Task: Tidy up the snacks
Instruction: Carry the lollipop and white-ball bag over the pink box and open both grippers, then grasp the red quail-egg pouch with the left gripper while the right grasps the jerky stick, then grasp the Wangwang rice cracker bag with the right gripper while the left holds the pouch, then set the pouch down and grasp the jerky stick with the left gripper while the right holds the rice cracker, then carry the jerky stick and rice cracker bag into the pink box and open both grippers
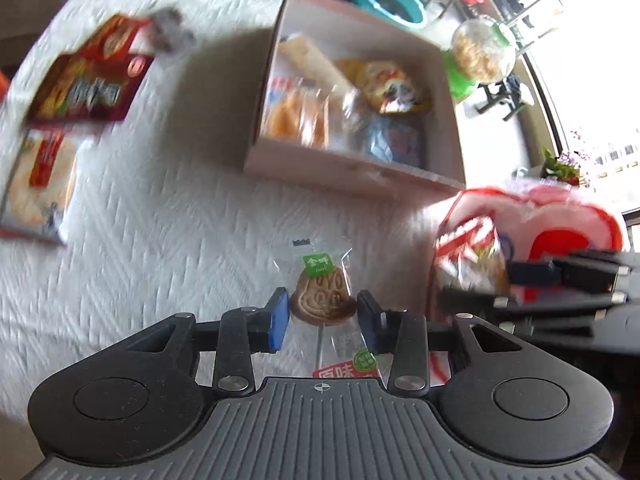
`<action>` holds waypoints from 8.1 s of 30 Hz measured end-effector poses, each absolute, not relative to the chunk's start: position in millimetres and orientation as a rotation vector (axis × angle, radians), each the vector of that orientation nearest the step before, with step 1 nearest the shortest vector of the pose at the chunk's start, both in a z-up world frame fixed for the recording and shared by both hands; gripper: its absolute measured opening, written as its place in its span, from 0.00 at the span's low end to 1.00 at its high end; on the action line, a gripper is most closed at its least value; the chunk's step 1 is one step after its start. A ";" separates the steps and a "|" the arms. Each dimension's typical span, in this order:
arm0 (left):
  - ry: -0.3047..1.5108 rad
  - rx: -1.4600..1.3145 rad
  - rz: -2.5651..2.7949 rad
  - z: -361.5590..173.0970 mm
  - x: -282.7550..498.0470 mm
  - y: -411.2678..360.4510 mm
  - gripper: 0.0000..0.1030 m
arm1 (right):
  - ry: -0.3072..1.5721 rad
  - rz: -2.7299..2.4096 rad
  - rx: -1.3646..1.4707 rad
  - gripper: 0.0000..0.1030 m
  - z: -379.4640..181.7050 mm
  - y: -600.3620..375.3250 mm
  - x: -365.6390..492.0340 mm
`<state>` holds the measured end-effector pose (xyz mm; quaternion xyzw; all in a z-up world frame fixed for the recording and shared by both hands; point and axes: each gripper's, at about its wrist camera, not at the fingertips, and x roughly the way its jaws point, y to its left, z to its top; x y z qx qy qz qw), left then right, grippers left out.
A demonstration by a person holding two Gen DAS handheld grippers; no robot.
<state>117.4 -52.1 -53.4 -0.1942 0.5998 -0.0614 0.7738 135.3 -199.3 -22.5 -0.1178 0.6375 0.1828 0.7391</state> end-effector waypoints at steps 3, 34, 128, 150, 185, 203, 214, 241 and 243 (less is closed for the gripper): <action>1.202 -0.371 -0.149 -23.9 163.2 -55.5 0.41 | 1.367 0.413 -0.184 0.51 -5.9 -212.4 138.0; 1.188 -0.524 0.155 -88.8 110.2 132.4 0.44 | 1.203 0.263 -0.056 0.55 -19.3 -112.6 268.3; 1.234 -0.679 0.322 -115.1 -37.1 176.3 0.69 | 1.394 0.456 -0.243 0.85 -139.2 155.1 178.4; 1.243 -0.591 0.054 -130.5 -7.1 165.5 0.69 | 1.396 0.317 -0.434 0.74 -110.3 31.2 107.1; 1.402 -0.266 0.126 -132.5 45.3 2.4 0.42 | 1.387 0.570 -0.294 0.99 -130.2 -137.9 44.1; 1.466 -0.302 0.056 -130.4 60.9 -23.9 0.39 | 1.416 0.547 -0.158 0.74 -42.0 -156.6 91.0; 1.265 -0.389 -0.070 -55.4 98.7 -77.4 0.39 | 1.233 0.499 -0.165 0.74 27.8 -182.7 135.9; 1.114 -0.583 0.277 -85.7 74.0 33.9 0.44 | 1.234 0.341 -0.002 0.75 4.0 -205.1 283.5; 1.121 -0.603 0.324 -89.1 58.4 46.4 0.44 | 1.245 0.329 -0.011 0.75 -1.5 -200.3 285.2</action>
